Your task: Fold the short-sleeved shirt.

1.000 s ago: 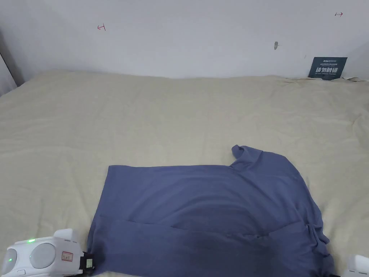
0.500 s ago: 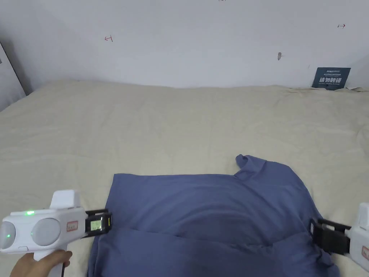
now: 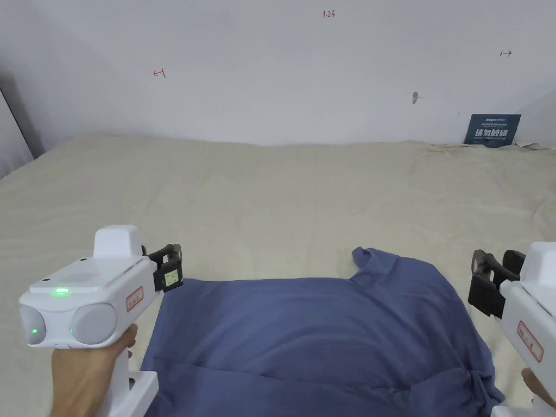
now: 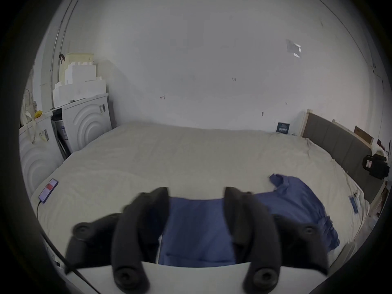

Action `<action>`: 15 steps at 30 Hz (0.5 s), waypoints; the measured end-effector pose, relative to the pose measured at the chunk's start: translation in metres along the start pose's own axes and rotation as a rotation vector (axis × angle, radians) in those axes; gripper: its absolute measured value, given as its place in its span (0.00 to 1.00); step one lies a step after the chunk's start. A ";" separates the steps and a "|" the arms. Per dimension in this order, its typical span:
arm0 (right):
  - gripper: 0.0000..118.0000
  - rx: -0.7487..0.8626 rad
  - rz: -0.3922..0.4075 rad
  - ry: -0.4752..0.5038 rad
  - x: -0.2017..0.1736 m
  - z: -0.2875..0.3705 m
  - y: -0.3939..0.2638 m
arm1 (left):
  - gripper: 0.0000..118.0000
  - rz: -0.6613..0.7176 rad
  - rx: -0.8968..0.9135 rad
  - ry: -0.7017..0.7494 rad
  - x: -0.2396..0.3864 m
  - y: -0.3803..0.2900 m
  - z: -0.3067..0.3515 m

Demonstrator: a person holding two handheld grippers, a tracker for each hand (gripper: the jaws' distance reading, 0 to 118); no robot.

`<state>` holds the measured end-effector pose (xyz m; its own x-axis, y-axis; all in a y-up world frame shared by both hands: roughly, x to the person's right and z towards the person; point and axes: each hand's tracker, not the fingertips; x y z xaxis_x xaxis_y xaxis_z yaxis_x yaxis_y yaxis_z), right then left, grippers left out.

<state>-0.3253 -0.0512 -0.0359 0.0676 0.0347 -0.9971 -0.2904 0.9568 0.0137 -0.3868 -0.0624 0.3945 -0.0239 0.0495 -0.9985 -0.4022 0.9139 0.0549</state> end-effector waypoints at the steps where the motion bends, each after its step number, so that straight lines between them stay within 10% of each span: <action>1: 0.16 0.007 0.006 0.000 -0.002 -0.002 0.000 | 0.29 -0.007 0.017 -0.002 0.003 -0.001 -0.002; 4: 0.01 0.032 0.007 -0.013 -0.004 -0.009 -0.004 | 0.01 -0.027 0.044 -0.002 0.009 -0.008 -0.011; 15: 0.00 0.019 0.007 -0.020 -0.004 -0.049 -0.006 | 0.00 -0.032 -0.042 -0.008 0.006 -0.019 -0.058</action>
<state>-0.3710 -0.0711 -0.0356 0.0844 0.0472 -0.9953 -0.2727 0.9618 0.0225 -0.4321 -0.1030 0.3873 -0.0028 0.0242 -0.9997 -0.4405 0.8975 0.0229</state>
